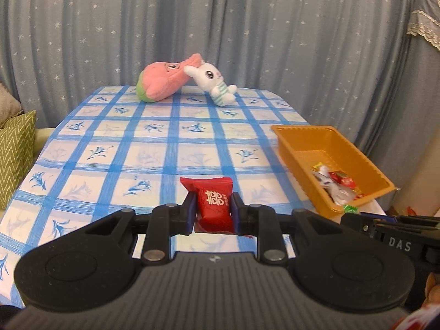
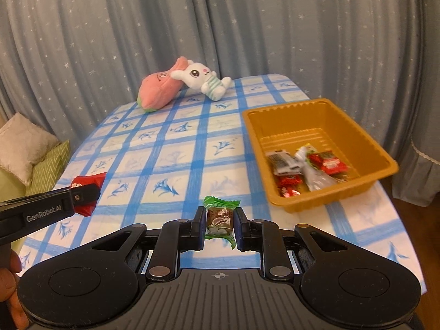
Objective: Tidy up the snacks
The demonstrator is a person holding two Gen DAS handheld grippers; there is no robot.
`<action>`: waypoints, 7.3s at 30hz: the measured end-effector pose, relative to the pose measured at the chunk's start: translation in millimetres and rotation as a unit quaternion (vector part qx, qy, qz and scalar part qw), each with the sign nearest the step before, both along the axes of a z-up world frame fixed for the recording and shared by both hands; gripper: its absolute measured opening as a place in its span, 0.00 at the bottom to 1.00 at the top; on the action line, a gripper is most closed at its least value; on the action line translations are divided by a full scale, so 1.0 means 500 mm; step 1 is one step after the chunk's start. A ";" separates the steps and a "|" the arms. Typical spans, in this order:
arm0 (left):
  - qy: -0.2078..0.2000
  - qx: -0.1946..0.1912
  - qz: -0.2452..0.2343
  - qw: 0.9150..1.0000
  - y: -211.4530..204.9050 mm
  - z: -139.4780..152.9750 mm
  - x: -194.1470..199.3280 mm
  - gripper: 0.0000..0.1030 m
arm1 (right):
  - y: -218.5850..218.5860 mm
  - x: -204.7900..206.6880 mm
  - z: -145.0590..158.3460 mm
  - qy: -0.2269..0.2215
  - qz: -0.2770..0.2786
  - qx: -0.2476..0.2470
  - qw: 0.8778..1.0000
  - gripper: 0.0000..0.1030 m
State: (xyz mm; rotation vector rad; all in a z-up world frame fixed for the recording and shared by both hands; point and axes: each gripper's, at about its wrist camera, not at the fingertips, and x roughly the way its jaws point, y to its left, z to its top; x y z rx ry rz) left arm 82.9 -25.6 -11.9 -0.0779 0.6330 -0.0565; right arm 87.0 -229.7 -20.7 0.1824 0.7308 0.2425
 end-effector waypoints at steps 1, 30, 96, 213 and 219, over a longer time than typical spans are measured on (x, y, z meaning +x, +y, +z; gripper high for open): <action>0.000 0.000 -0.003 1.000 -0.006 0.002 -0.005 0.22 | -0.007 -0.005 0.000 0.001 -0.004 0.000 1.000 0.20; 0.010 -0.018 -0.116 0.993 -0.234 0.019 0.032 0.22 | -0.250 -0.054 0.027 -0.012 -0.117 0.013 0.993 0.20; 0.038 -0.005 -0.152 0.988 -0.287 -0.108 0.436 0.39 | -0.274 0.406 -0.076 0.014 -0.051 -0.036 0.998 0.20; 0.023 -0.020 -0.043 0.999 -0.112 0.113 -0.167 1.00 | -0.124 -0.197 0.167 -0.006 -0.036 -0.057 0.998 0.81; 0.024 -0.020 -0.043 0.999 -0.112 0.113 -0.168 1.00 | -0.124 -0.197 0.167 -0.006 -0.037 -0.057 0.998 0.81</action>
